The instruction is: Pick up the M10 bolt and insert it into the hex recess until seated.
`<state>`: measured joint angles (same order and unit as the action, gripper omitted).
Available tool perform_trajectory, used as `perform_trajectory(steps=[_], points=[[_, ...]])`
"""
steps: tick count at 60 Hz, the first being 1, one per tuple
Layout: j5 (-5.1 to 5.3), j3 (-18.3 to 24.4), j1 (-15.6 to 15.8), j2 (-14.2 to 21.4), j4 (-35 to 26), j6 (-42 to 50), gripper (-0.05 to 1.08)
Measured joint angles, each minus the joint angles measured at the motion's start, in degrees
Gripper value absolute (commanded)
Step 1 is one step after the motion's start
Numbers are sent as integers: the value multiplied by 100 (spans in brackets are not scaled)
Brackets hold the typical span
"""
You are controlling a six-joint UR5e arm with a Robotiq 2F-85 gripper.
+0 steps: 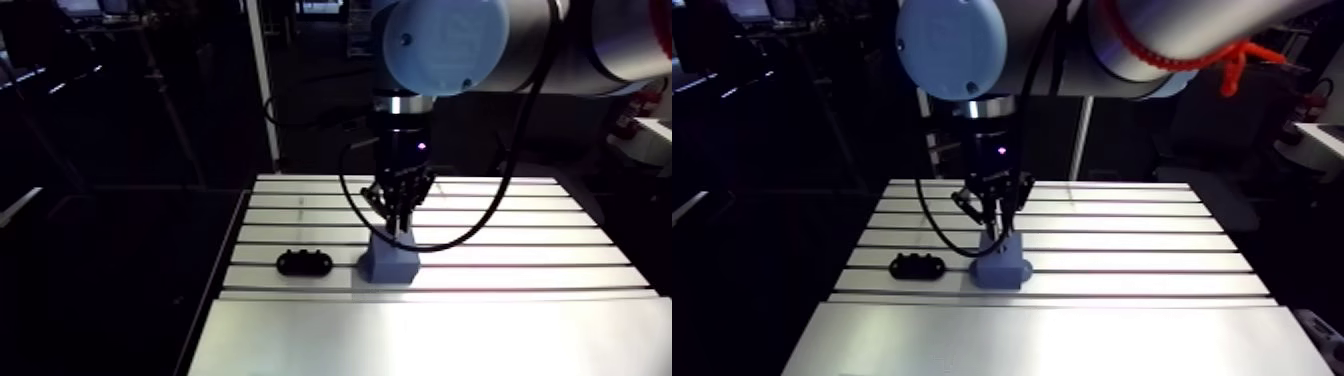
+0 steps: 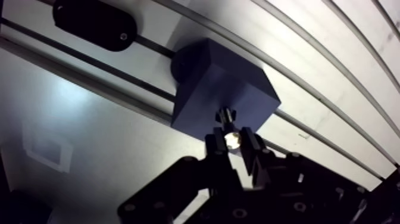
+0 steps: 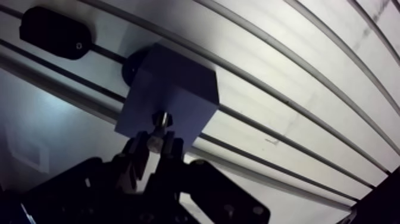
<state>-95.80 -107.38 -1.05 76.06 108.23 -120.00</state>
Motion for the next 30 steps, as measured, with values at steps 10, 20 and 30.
perform_trajectory(steps=[10,20,30], points=[[1,-9,0,0,4,3,108],[-2,-23,-5,1,8,-8,108],[-4,-30,-7,11,9,-23,81]])
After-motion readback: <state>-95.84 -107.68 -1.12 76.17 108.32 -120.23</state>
